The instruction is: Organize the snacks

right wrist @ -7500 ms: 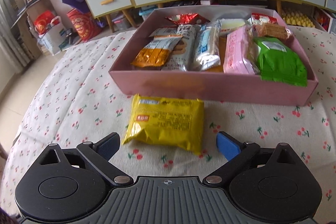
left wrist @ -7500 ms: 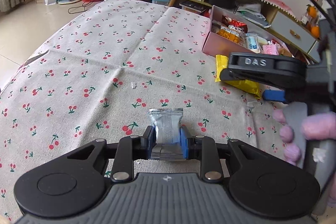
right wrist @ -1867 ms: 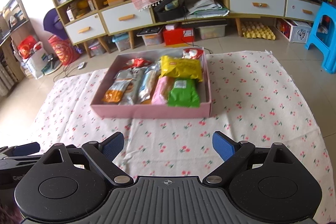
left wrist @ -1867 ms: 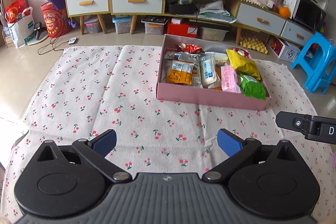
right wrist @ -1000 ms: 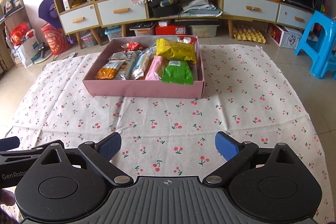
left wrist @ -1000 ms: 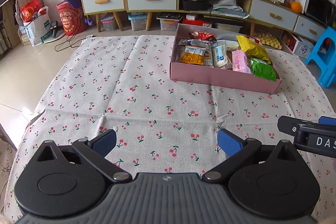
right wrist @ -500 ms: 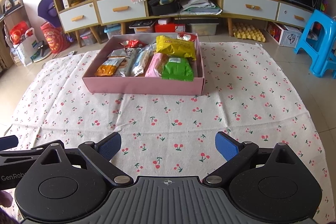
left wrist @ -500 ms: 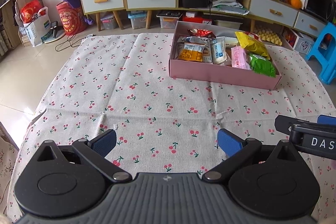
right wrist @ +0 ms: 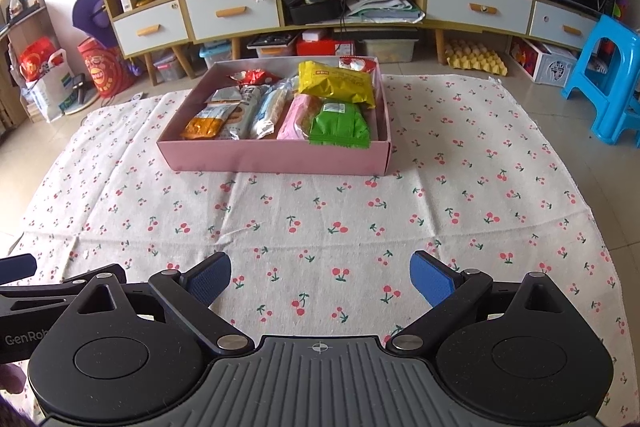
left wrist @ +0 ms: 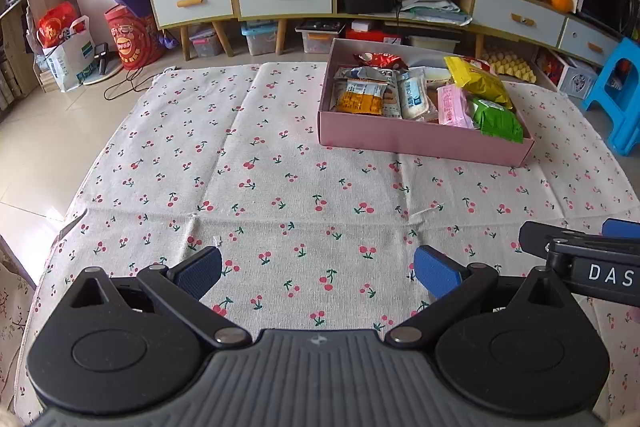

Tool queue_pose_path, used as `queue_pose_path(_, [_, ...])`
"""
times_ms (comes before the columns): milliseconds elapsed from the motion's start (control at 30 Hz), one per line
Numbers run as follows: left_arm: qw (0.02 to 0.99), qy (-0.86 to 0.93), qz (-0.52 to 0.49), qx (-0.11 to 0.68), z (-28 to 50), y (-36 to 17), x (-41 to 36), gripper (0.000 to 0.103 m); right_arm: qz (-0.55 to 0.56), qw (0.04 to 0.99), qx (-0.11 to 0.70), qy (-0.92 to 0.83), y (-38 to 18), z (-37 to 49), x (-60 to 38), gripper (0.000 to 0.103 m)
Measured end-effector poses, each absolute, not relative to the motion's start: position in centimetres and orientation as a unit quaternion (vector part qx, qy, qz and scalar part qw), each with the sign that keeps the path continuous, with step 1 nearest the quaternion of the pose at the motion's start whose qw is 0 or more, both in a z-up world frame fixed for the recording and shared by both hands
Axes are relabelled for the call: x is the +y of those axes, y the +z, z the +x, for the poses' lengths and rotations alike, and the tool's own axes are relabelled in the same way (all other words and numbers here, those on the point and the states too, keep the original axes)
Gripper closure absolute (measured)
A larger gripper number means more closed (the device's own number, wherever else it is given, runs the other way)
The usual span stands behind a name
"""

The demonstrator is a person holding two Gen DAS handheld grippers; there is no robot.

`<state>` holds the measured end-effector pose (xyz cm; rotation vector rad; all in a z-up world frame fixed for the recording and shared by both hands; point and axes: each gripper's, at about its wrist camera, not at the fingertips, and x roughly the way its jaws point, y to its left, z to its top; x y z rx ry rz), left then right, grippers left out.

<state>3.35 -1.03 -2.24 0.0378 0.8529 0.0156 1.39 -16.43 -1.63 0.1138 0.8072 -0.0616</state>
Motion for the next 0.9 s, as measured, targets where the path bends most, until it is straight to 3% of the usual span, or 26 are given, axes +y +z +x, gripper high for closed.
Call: queue_pose_path(900, [0.910,0.006,0.029,0.414,3.44,-2.35,-1.01,0.001,0.058,0.914,0.400,-0.031,-2.00,1.51,-16.30,0.005])
